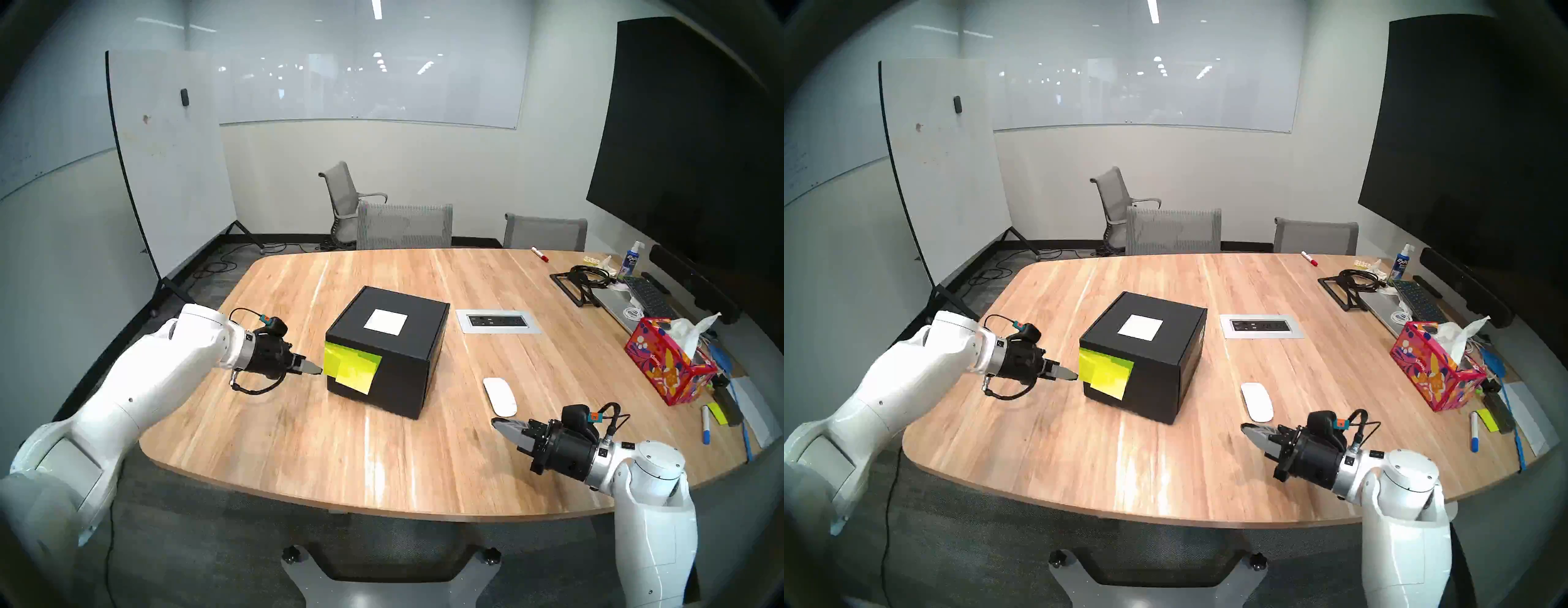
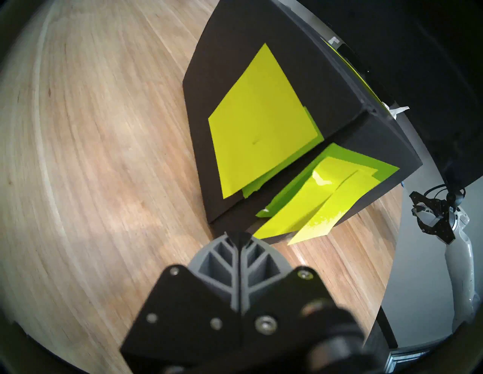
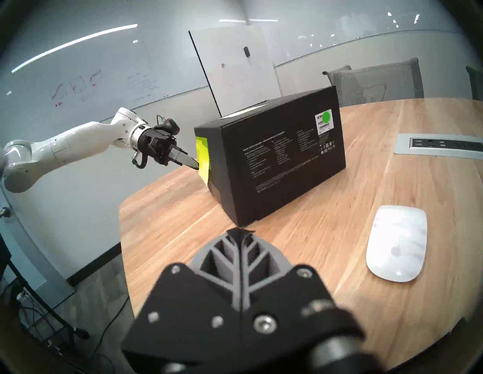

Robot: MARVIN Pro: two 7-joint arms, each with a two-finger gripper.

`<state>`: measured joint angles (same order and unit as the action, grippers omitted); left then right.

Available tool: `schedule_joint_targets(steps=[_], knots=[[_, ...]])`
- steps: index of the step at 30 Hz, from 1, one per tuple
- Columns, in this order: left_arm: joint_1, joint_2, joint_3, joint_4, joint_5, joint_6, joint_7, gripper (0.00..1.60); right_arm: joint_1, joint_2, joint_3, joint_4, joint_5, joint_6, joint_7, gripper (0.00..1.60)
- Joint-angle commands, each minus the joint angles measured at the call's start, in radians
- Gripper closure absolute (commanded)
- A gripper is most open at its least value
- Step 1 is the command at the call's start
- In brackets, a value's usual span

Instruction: Open the box and place the mouse inside

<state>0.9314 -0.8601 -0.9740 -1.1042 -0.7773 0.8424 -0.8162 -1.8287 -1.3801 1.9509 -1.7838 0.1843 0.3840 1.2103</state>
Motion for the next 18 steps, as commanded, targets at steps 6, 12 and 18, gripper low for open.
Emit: schedule_joint_targets(steps=[6, 12, 18], knots=[[-0.017, -0.003, -0.006, -0.012, -0.002, 0.001, -0.003, 1.60, 0.087, 0.039, -0.028, 0.037, 0.003, -0.008, 0.028, 1.60], [-0.017, -0.003, -0.006, -0.012, -0.002, 0.001, -0.003, 1.60, 0.129, 0.056, -0.052, 0.082, -0.003, -0.008, 0.037, 1.60], [-0.017, -0.003, -0.006, -0.012, -0.003, 0.001, -0.003, 1.60, 0.186, 0.070, -0.092, 0.140, -0.013, -0.009, 0.048, 1.60]])
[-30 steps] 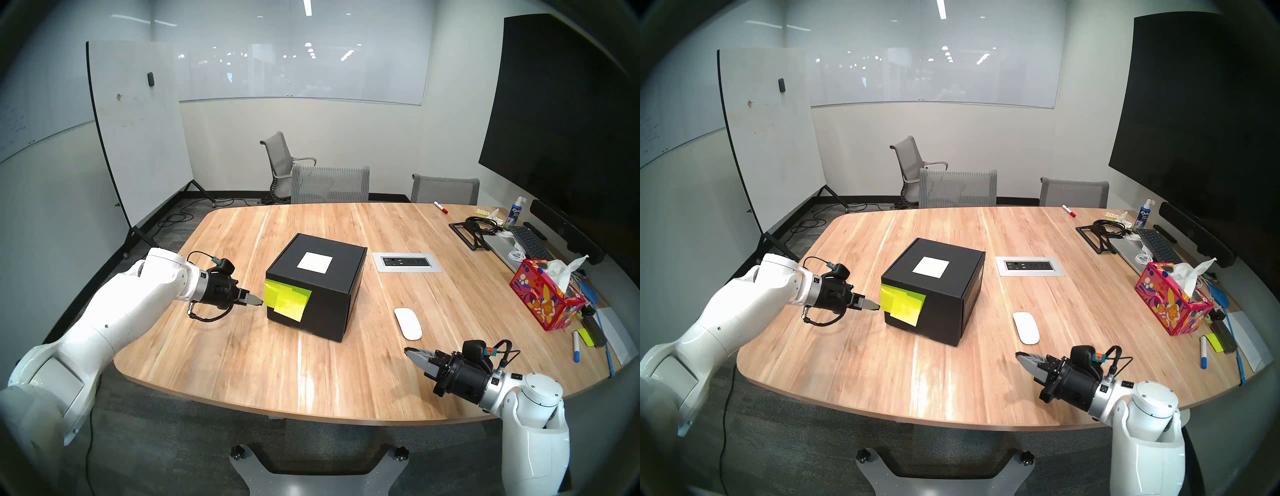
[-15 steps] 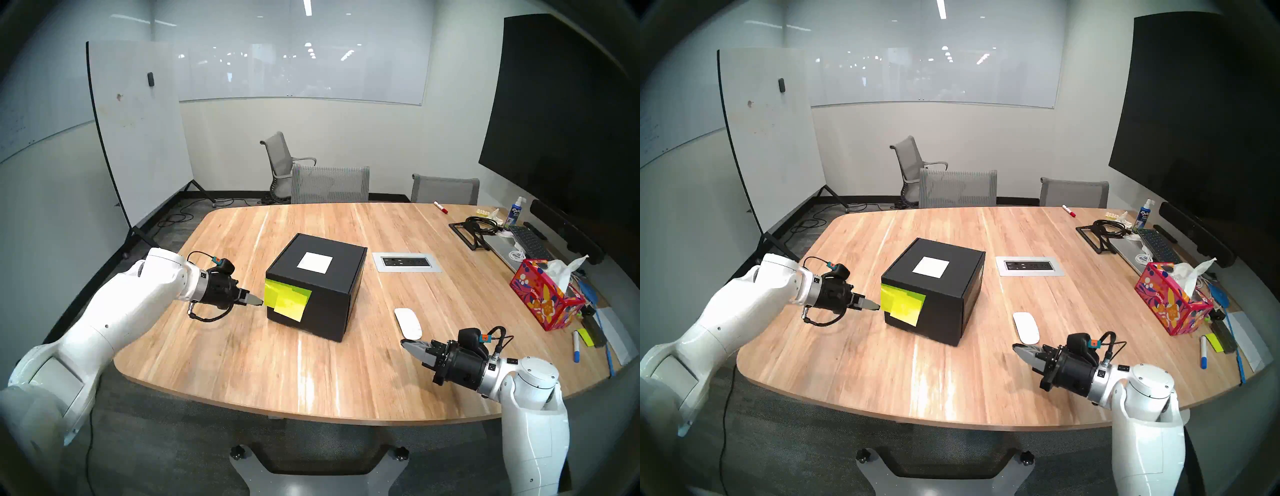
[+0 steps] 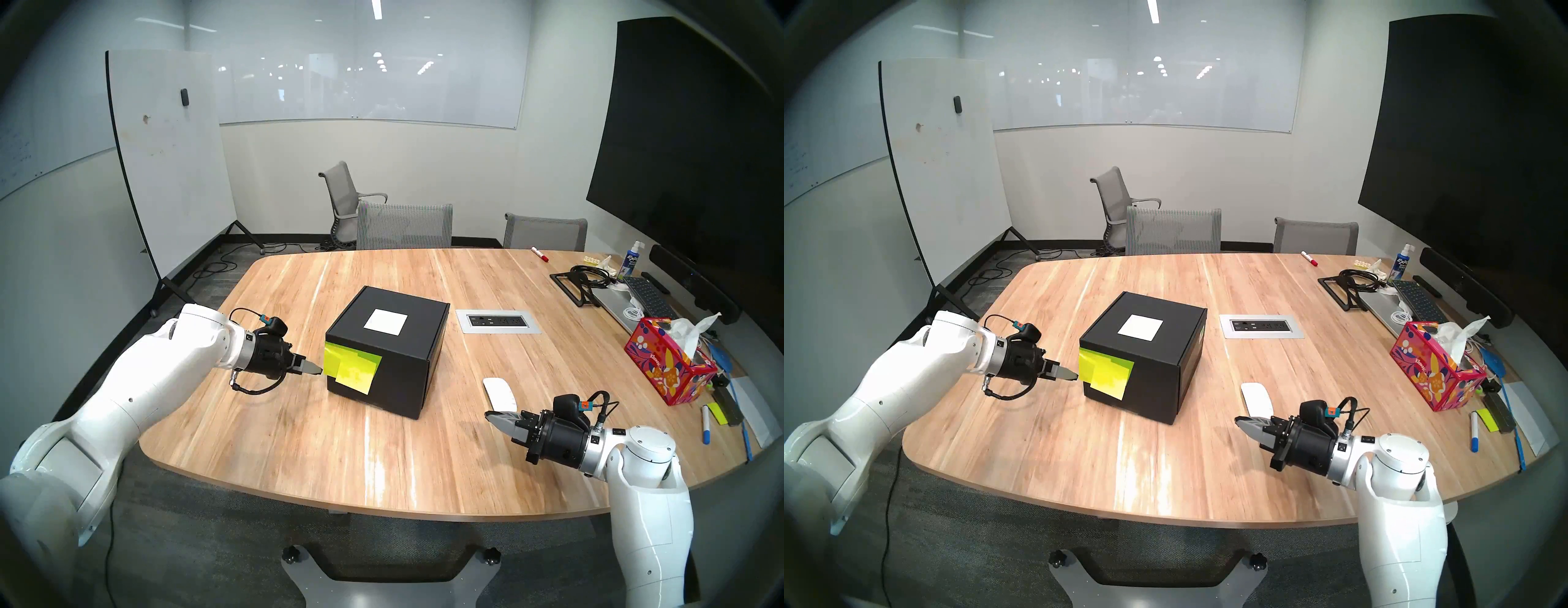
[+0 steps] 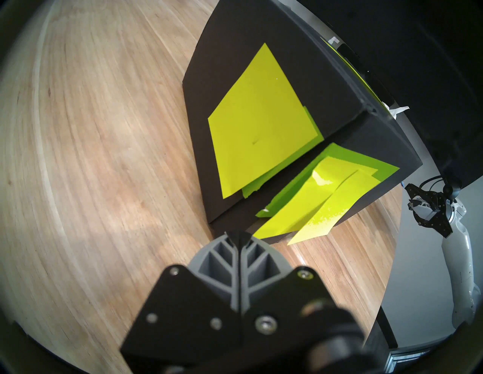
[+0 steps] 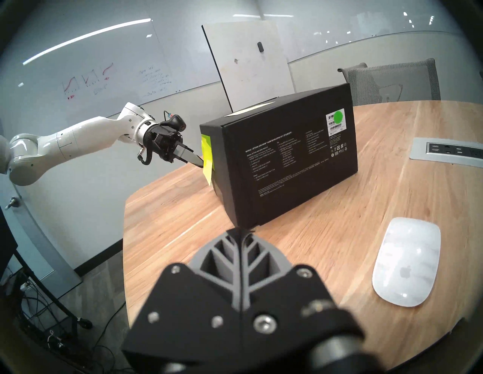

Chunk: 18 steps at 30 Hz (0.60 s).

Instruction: Open the box and place the mouse inside

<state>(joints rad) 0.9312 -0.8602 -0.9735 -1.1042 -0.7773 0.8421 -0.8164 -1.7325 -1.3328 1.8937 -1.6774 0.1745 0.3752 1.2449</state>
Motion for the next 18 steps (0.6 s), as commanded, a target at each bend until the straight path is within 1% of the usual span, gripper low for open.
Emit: schedule_joint_targets(steps=[1, 7, 18], knots=[[-0.017, -0.003, -0.006, -0.012, -0.002, 0.001, -0.003, 1.60, 0.101, 0.025, -0.043, 0.046, -0.006, -0.002, 0.016, 1.60], [-0.017, -0.002, -0.006, -0.011, -0.002, 0.001, -0.003, 1.60, 0.157, 0.038, -0.079, 0.101, -0.014, -0.004, 0.028, 1.60], [-0.017, -0.002, -0.006, -0.011, -0.003, 0.001, -0.003, 1.60, 0.233, 0.051, -0.116, 0.184, -0.013, -0.033, 0.059, 1.60]])
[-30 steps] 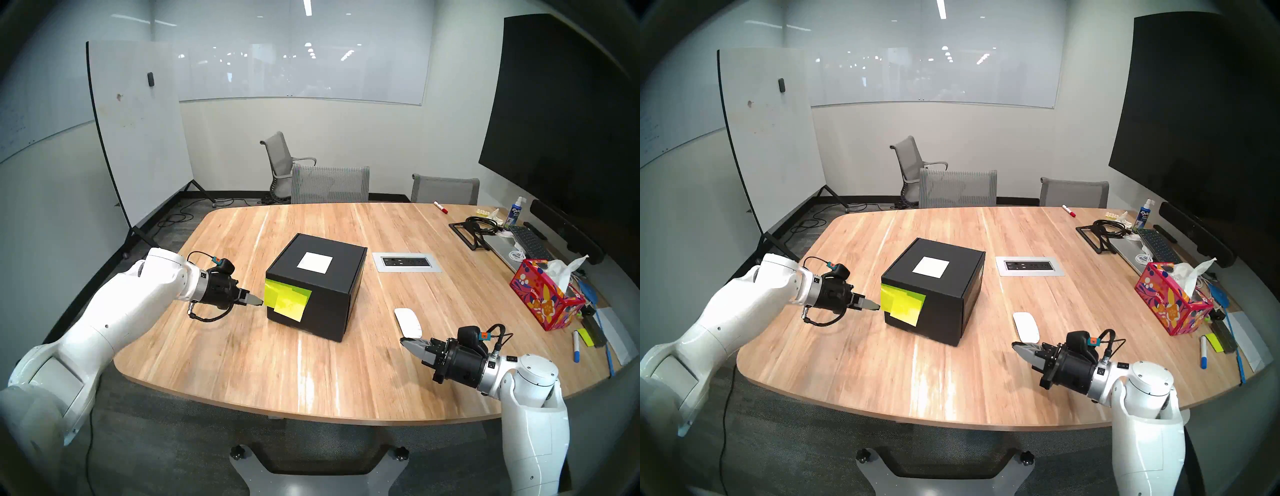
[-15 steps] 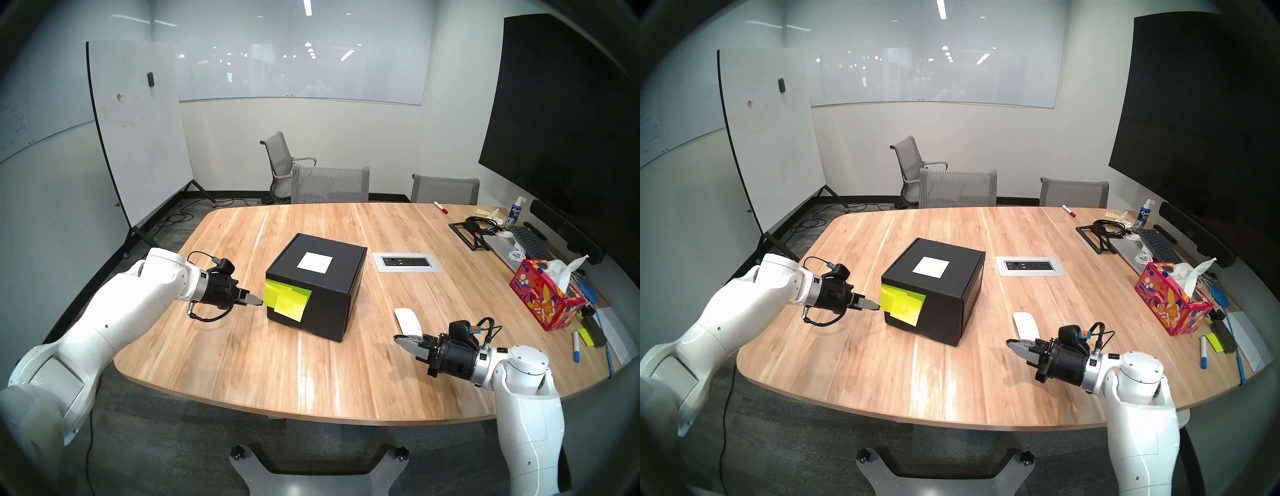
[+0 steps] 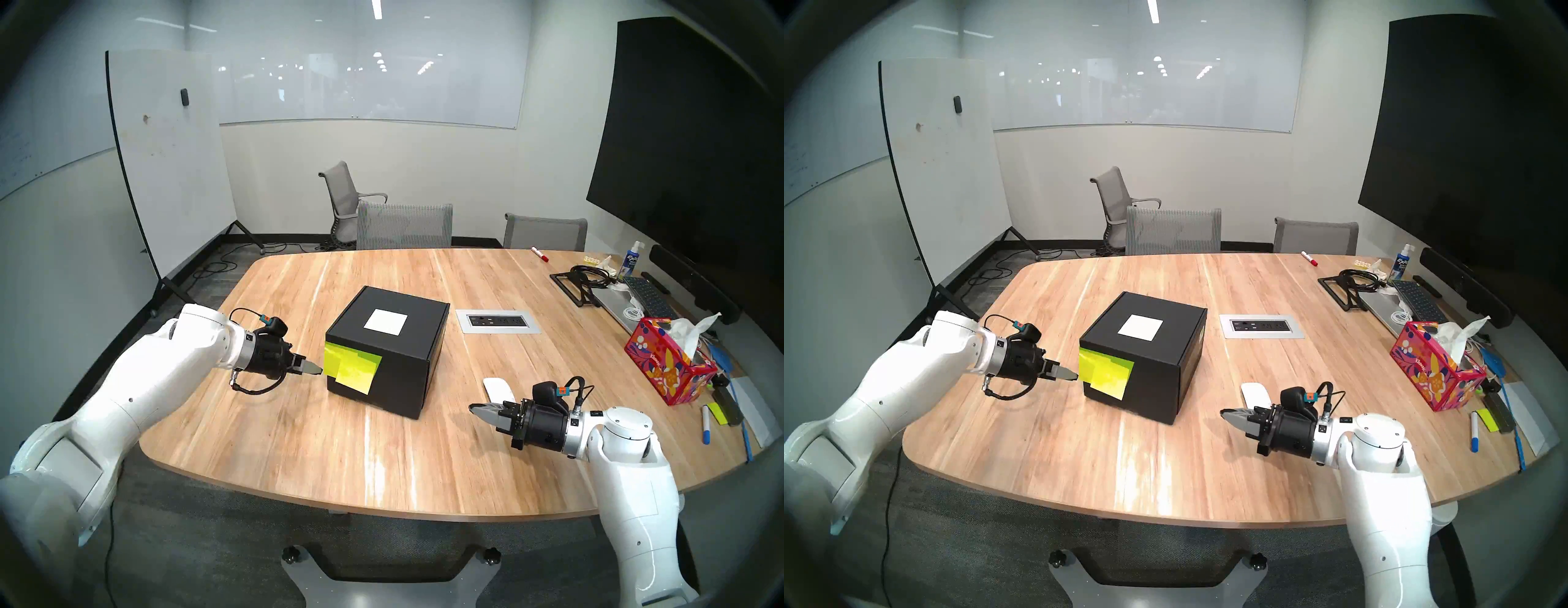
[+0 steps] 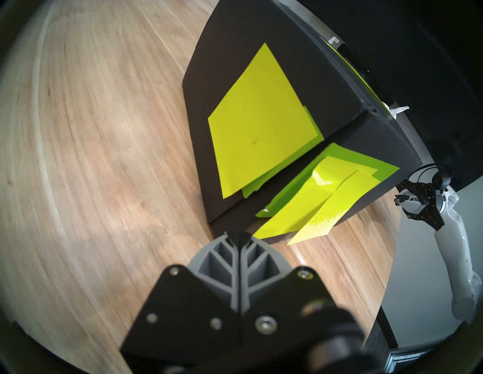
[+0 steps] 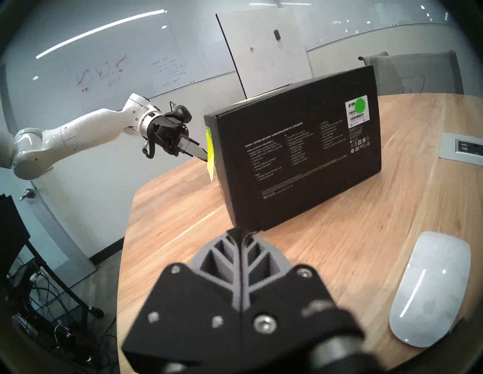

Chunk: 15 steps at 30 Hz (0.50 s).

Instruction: Open the box and place the mouse inside

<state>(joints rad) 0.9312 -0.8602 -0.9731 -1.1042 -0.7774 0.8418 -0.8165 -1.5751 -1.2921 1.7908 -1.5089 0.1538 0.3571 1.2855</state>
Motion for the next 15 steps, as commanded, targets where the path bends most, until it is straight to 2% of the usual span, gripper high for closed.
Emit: schedule_joint_targets(steps=[1, 15], knots=[[-0.017, -0.002, -0.007, -0.011, -0.003, 0.001, -0.003, 1.60, 0.085, 0.008, -0.019, 0.027, 0.011, -0.024, 0.025, 1.60], [-0.017, -0.002, -0.006, -0.012, -0.003, 0.001, -0.003, 1.60, 0.177, -0.017, -0.096, 0.148, 0.007, -0.077, 0.054, 1.60]])
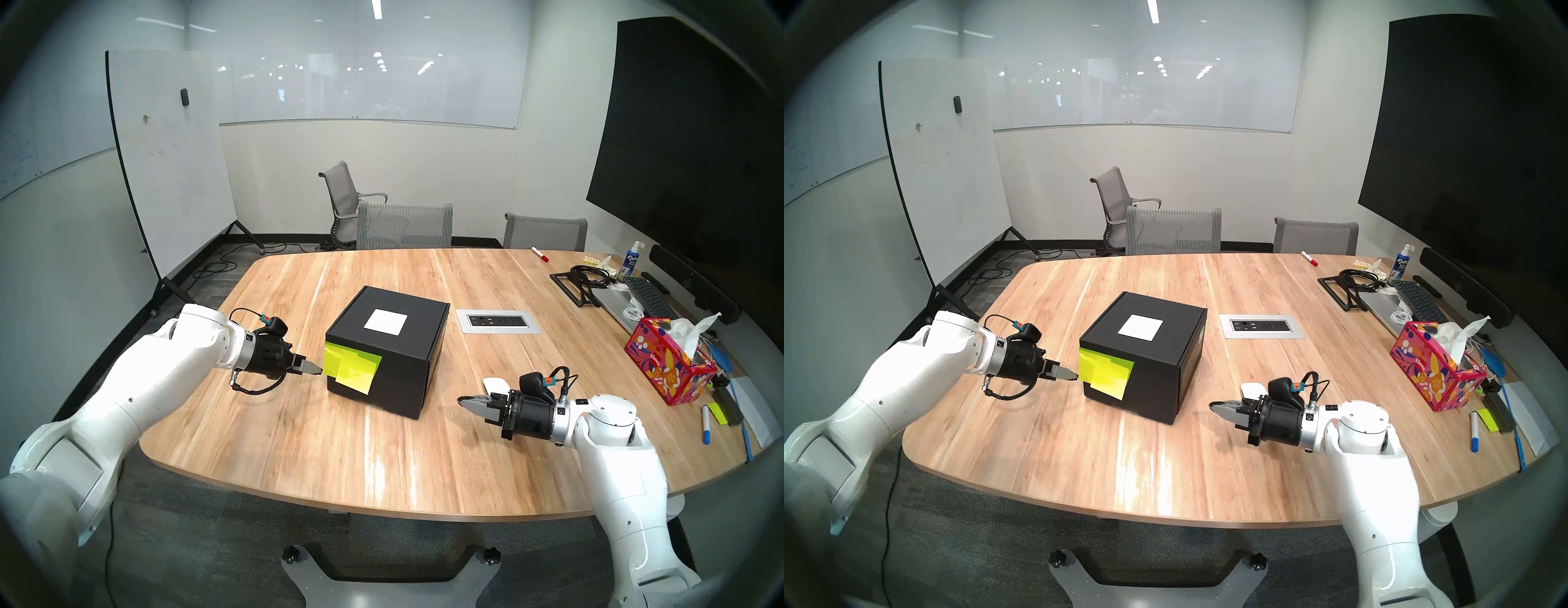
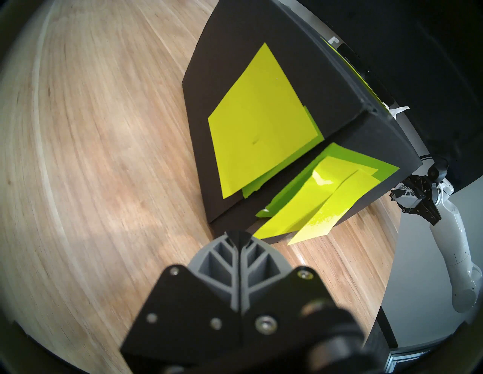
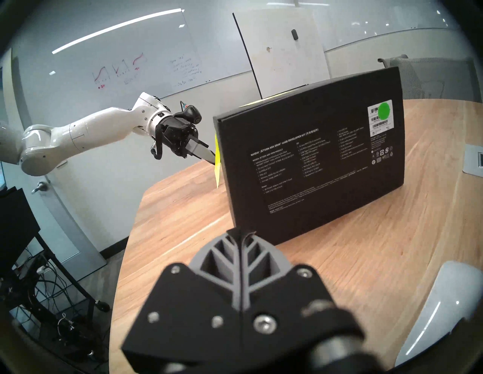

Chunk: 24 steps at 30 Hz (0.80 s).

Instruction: Open the box and place the mouse inside

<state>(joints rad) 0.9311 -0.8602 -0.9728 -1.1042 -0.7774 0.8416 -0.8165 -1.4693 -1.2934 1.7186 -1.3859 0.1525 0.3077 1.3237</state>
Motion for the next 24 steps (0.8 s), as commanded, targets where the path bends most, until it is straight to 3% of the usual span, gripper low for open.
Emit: schedule_joint_targets(steps=[1, 24], knots=[[-0.017, -0.002, -0.007, -0.012, -0.003, 0.001, -0.003, 1.60, 0.077, -0.016, -0.029, 0.032, 0.007, -0.030, 0.019, 1.60], [-0.017, -0.002, -0.006, -0.012, -0.003, 0.002, -0.003, 1.60, 0.153, -0.017, -0.071, 0.144, 0.005, -0.078, 0.075, 1.60]])
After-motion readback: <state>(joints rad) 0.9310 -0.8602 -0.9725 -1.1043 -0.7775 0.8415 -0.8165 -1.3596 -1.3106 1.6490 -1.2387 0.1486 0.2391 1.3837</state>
